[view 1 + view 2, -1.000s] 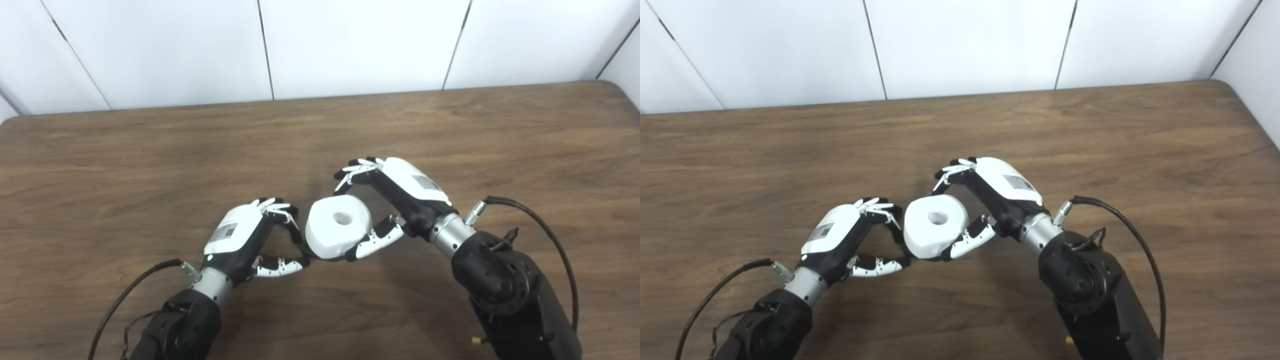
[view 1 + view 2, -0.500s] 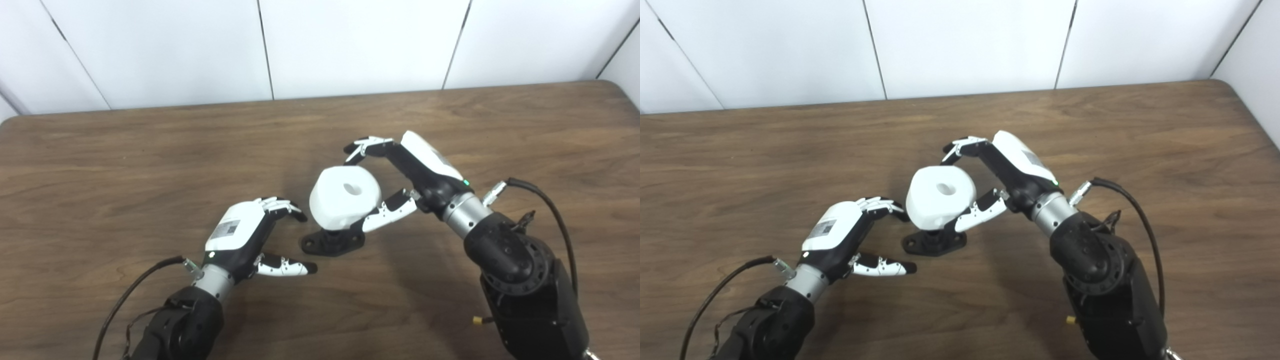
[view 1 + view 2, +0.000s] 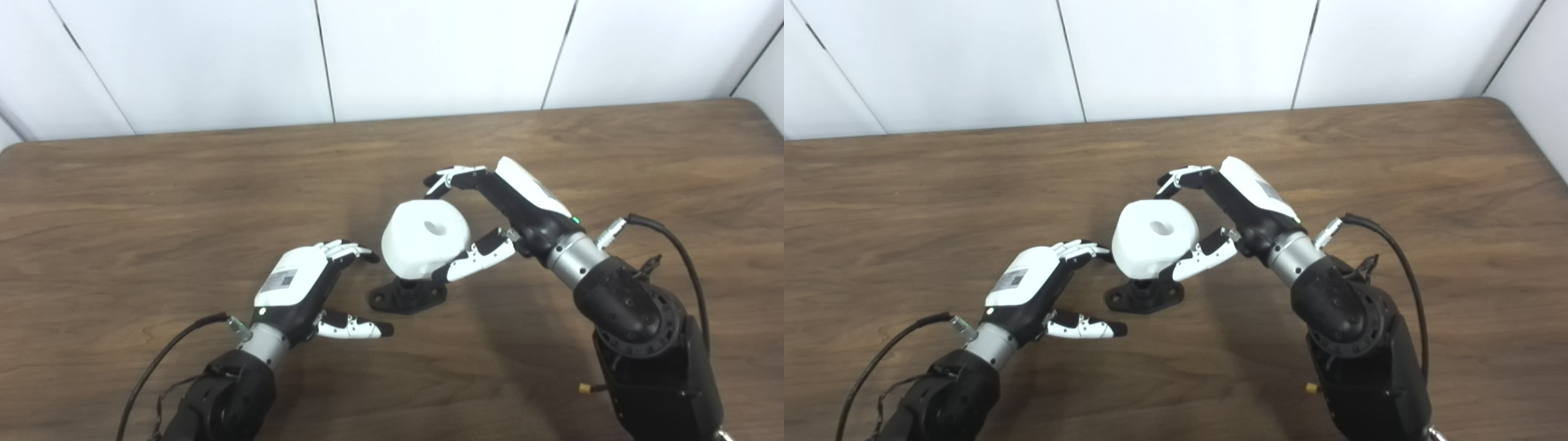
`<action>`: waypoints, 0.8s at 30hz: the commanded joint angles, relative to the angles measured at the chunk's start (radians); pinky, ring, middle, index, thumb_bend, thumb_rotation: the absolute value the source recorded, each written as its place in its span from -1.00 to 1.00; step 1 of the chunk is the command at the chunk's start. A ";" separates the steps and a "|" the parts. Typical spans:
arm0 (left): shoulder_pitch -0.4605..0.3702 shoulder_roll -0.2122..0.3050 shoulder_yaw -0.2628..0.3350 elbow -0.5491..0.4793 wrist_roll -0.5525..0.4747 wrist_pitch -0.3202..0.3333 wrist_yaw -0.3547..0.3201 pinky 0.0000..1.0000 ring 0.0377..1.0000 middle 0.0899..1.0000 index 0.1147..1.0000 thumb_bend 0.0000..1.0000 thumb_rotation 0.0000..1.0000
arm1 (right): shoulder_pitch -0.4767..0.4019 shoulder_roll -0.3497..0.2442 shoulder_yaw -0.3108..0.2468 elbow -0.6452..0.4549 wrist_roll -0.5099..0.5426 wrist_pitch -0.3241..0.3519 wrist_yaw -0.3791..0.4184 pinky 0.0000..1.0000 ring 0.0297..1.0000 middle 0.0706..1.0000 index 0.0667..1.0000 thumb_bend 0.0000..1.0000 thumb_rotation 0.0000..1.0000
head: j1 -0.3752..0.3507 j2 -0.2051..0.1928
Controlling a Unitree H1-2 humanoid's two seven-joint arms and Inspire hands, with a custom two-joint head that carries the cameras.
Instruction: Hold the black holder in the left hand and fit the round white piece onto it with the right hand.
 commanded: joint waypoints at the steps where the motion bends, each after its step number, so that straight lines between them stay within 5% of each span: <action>1: 0.008 0.000 -0.011 0.018 -0.012 0.015 -0.046 0.84 0.82 0.68 0.42 0.77 -0.33 | -0.034 0.005 -0.011 -0.043 0.000 0.002 -0.002 0.75 0.79 0.60 -0.11 0.05 -0.72 | 0.003 0.005; 10: 0.015 -0.017 -0.003 0.005 -0.018 0.021 -0.039 0.85 0.80 0.64 0.10 0.66 -0.54 | -0.027 -0.003 -0.004 -0.037 -0.009 0.001 -0.009 0.78 0.80 0.60 -0.11 0.05 -0.72 | 0.005 0.004; 24: 0.018 -0.023 0.002 0.003 -0.002 0.025 -0.035 0.84 0.81 0.63 0.14 0.61 -0.56 | -0.014 -0.018 0.018 -0.038 -0.023 -0.002 -0.013 0.84 0.81 0.61 -0.11 0.05 -0.72 | 0.003 0.004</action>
